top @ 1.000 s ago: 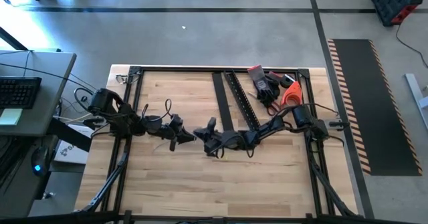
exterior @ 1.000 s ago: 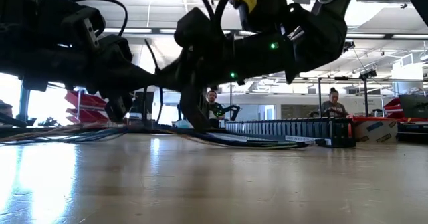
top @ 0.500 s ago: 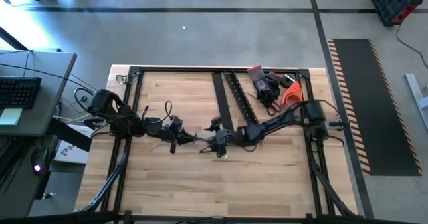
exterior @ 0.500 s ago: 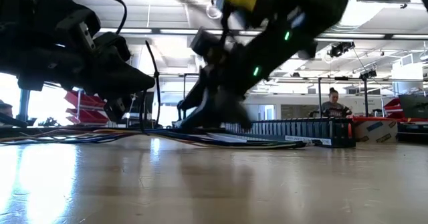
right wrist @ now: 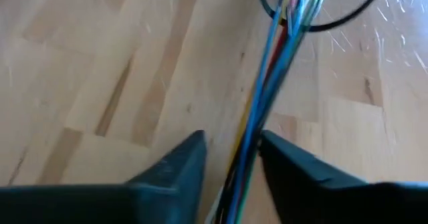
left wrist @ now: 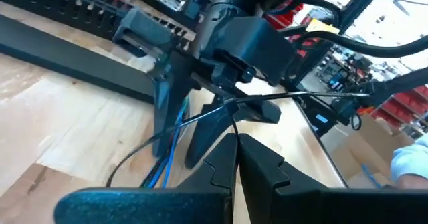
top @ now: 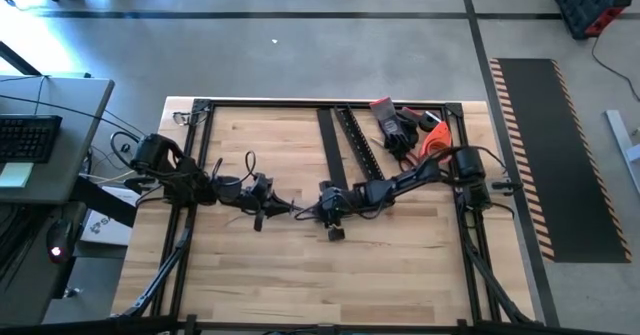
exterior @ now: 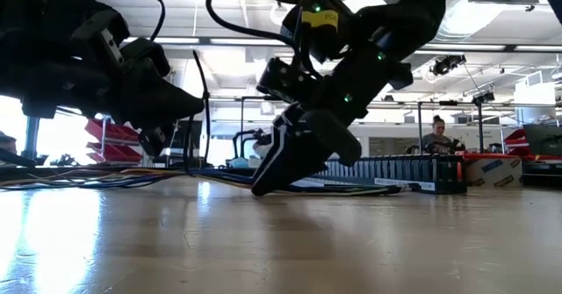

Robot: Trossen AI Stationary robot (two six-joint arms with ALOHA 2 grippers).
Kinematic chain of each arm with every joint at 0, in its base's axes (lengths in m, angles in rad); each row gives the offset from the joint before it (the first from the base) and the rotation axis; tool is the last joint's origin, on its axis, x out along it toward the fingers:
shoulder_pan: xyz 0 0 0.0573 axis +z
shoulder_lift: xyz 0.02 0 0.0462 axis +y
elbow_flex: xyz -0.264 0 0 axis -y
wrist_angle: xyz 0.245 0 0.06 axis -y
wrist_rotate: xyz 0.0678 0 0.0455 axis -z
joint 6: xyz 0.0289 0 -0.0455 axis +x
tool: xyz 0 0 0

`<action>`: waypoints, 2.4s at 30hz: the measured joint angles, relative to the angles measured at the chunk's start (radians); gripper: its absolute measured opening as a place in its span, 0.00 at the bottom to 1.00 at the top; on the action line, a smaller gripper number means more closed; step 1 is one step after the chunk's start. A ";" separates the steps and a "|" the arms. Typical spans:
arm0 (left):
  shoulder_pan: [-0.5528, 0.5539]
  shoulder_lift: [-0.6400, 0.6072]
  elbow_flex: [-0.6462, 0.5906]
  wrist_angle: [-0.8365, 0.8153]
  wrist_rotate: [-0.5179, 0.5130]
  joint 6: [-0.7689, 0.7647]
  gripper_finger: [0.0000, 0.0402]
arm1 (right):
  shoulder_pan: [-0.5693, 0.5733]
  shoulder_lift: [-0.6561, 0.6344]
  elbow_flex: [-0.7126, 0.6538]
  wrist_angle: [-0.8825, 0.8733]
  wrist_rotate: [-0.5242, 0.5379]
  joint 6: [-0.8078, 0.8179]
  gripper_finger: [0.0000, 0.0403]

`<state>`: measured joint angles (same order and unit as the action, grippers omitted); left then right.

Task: Ziptie cables
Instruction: Wrap the black zip tie around the cable wires

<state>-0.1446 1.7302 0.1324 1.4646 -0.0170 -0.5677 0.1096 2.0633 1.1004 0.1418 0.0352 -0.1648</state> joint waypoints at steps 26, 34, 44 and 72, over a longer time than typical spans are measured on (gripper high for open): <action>-0.042 0.065 0.112 -0.085 -0.106 0.154 0.00 | -0.024 -0.042 -0.002 0.193 0.014 0.012 0.01; -0.089 0.259 0.155 0.062 -0.152 0.149 0.00 | -0.025 -0.041 -0.002 0.168 -0.009 0.025 0.25; -0.141 0.373 0.191 0.106 -0.311 0.253 0.00 | -0.027 -0.208 -0.002 -0.176 0.032 0.200 0.61; -0.167 0.387 0.252 0.104 -0.422 0.484 0.00 | 0.086 -0.163 -0.002 -0.067 0.213 0.820 0.18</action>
<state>-0.3112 2.1170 0.3840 1.5688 -0.4390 -0.0835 0.1959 1.9003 1.0981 0.0752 0.2478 0.6552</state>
